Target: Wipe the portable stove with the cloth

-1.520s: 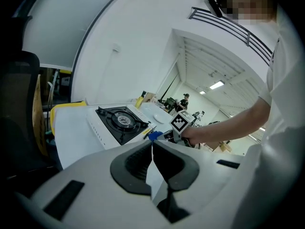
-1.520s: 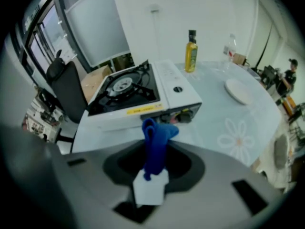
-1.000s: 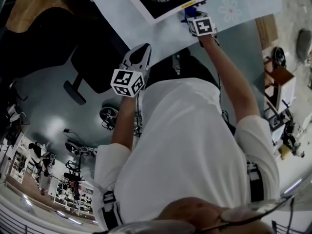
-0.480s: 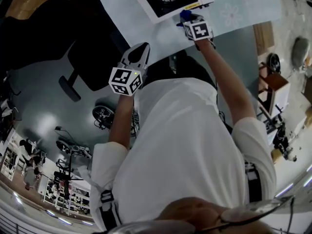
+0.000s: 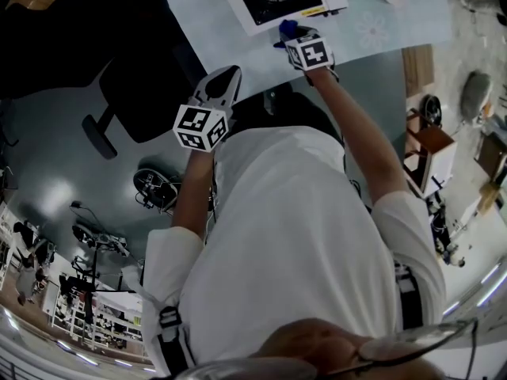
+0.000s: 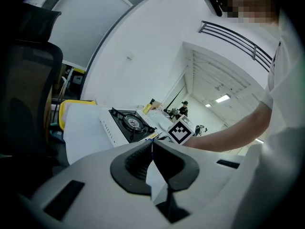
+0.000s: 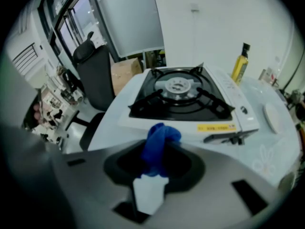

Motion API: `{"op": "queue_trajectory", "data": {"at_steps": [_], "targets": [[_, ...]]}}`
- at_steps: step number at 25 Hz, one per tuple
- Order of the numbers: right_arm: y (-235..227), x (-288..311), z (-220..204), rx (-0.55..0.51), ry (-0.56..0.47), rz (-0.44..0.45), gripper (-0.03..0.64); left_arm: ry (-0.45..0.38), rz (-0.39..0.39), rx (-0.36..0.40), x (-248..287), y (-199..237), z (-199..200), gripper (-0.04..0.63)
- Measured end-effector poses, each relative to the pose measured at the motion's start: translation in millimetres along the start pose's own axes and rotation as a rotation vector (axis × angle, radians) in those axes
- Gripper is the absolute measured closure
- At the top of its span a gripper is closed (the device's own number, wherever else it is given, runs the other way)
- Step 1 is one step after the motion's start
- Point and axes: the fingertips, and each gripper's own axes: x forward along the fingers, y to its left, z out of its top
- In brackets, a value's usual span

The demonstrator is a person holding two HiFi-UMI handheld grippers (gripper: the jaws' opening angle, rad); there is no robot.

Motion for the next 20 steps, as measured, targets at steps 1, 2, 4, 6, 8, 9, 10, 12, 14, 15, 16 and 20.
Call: {"op": "queue_trajectory", "data": {"at_steps": [1,2,4,6,8,9,10,12,14,15,16,20], "targets": [[4.0,0.5,0.4,-0.008,0.002,0.006,0.494,-0.004,0.003,-0.003,-0.9,0.1,-0.3,0.557],[8.2,1.0,1.0,-0.016,0.003,0.013,0.494,-0.007,0.006,-0.005,-2.0,0.8,-0.5,0.557],[17.0,2.0,1.8,-0.029,0.005,0.027,0.494,-0.013,0.013,-0.009,-4.9,2.7,-0.7,0.557],[26.9,3.4,2.6,-0.043,0.008,0.04,0.494,-0.019,0.021,-0.013,-9.1,5.2,-0.6,0.557],[37.7,4.8,3.8,-0.057,0.011,0.053,0.494,-0.026,0.029,-0.017,-13.9,8.0,-0.6,0.557],[42.9,5.8,3.9,-0.064,0.013,0.061,0.494,-0.03,0.033,-0.02,-16.1,9.2,-1.0,0.557],[47.6,7.1,3.7,-0.072,0.016,0.067,0.494,-0.033,0.037,-0.023,-18.0,10.3,-1.6,0.557],[55.6,9.3,3.6,-0.088,0.021,0.079,0.494,-0.037,0.045,-0.028,-20.7,12.4,-3.4,0.557],[62.5,9.9,5.0,-0.106,0.022,0.091,0.494,-0.042,0.053,-0.033,-22.9,13.9,-4.3,0.557],[66.1,10.0,5.6,-0.117,0.023,0.099,0.494,-0.046,0.057,-0.034,-24.3,14.4,-4.2,0.557],[70.0,10.4,5.8,-0.13,0.024,0.109,0.494,-0.051,0.061,-0.037,-26.1,14.8,-4.2,0.557],[81.3,15.3,4.6,-0.186,0.043,0.131,0.494,-0.073,0.086,-0.054,-34.9,17.5,-6.0,0.557]]}}
